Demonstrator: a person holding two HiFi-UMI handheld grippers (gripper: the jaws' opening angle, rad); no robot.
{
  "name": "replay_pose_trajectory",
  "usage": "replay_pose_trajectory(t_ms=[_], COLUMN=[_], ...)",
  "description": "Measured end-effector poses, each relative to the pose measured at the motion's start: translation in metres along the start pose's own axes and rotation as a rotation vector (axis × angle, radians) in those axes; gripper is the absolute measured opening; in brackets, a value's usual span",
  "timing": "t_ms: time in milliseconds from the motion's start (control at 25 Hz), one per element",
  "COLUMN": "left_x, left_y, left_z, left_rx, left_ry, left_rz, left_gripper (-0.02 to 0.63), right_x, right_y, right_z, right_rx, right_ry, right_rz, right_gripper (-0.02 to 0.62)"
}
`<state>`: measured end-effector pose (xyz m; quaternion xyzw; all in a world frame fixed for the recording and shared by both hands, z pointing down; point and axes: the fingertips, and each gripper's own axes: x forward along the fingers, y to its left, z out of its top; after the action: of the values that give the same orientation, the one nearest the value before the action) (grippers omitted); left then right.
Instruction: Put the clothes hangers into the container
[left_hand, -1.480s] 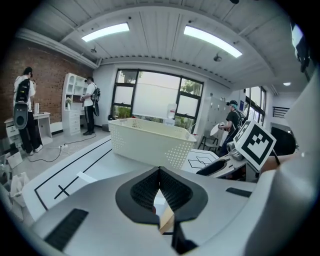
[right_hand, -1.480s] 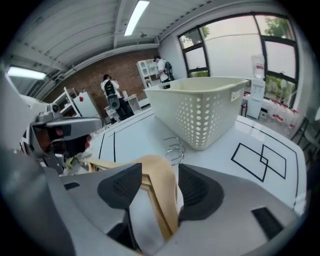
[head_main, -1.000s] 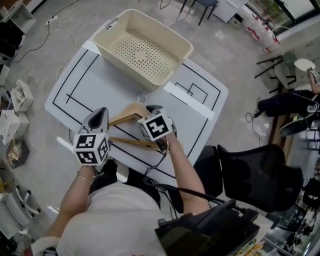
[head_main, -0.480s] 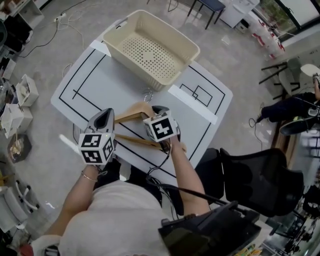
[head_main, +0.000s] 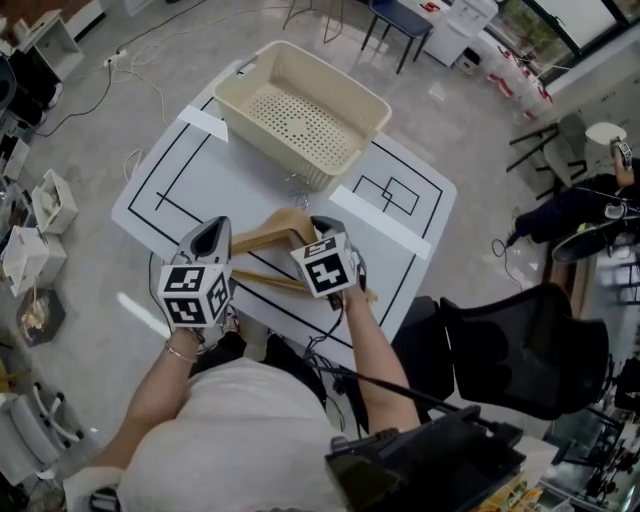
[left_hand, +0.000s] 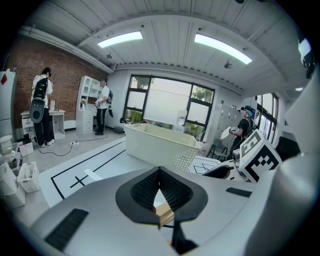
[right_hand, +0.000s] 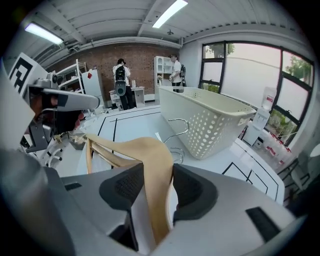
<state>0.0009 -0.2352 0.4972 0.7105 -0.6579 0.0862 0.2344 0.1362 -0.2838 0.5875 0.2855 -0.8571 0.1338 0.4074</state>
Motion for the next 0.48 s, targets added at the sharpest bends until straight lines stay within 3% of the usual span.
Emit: replay_pose_trajectory(t_ms=[160, 480], left_x=[-0.009, -0.020], left_y=[0.008, 0.022], left_z=[0.007, 0.012], left_rx=[-0.003, -0.015], left_ry=[-0.018, -0.036], left_rz=[-0.014, -0.040], left_gripper=[0.000, 0.000], right_x=[0.001, -0.017], right_y=[0.007, 0.017], right_z=[-0.001, 0.021], right_rx=[-0.009, -0.006], right_ry=[0.022, -0.050], right_rz=[-0.022, -0.061], right_gripper=[0.190, 0.190])
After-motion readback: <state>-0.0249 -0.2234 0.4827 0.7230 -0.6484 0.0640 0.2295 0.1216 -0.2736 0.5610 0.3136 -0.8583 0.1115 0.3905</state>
